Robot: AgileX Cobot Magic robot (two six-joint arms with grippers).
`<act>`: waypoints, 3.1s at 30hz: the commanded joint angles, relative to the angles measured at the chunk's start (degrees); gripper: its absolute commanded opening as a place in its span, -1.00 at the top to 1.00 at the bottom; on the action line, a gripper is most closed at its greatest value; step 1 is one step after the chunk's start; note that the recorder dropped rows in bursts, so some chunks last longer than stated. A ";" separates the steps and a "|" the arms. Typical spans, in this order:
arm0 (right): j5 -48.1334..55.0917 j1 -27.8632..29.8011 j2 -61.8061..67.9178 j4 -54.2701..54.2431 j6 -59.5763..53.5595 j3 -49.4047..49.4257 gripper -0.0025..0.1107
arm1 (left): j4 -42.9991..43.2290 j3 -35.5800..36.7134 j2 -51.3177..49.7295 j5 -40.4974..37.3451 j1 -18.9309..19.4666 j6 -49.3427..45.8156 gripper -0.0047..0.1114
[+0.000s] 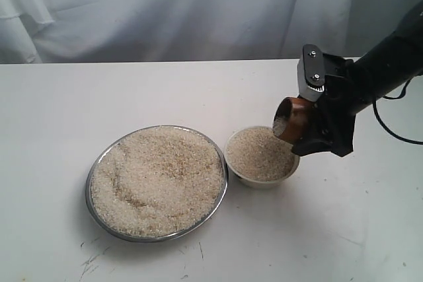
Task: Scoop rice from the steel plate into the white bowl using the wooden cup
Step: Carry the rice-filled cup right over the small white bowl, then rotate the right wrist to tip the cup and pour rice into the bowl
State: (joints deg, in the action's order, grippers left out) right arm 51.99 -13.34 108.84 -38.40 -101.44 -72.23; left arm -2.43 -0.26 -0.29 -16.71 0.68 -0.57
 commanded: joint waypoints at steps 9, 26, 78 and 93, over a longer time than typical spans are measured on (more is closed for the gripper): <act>-7.24 -5.27 -0.83 9.47 8.11 0.02 0.96 | -0.04 0.26 0.29 0.36 -0.09 -0.05 0.92; -11.40 -10.90 -2.65 25.37 22.62 0.02 0.96 | -0.04 0.26 0.29 0.36 -0.09 -0.06 0.92; -5.12 -25.44 -2.65 67.95 58.14 0.02 0.96 | -0.04 0.26 0.29 0.36 -0.09 -0.20 0.92; -3.71 -28.86 -2.65 74.98 62.93 0.02 0.96 | -0.04 0.26 0.29 0.36 -0.09 -0.11 0.92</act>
State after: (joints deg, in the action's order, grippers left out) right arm 47.71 -41.76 107.07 34.56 -39.56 -72.23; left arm -2.43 -0.26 -0.29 -16.71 0.68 -0.67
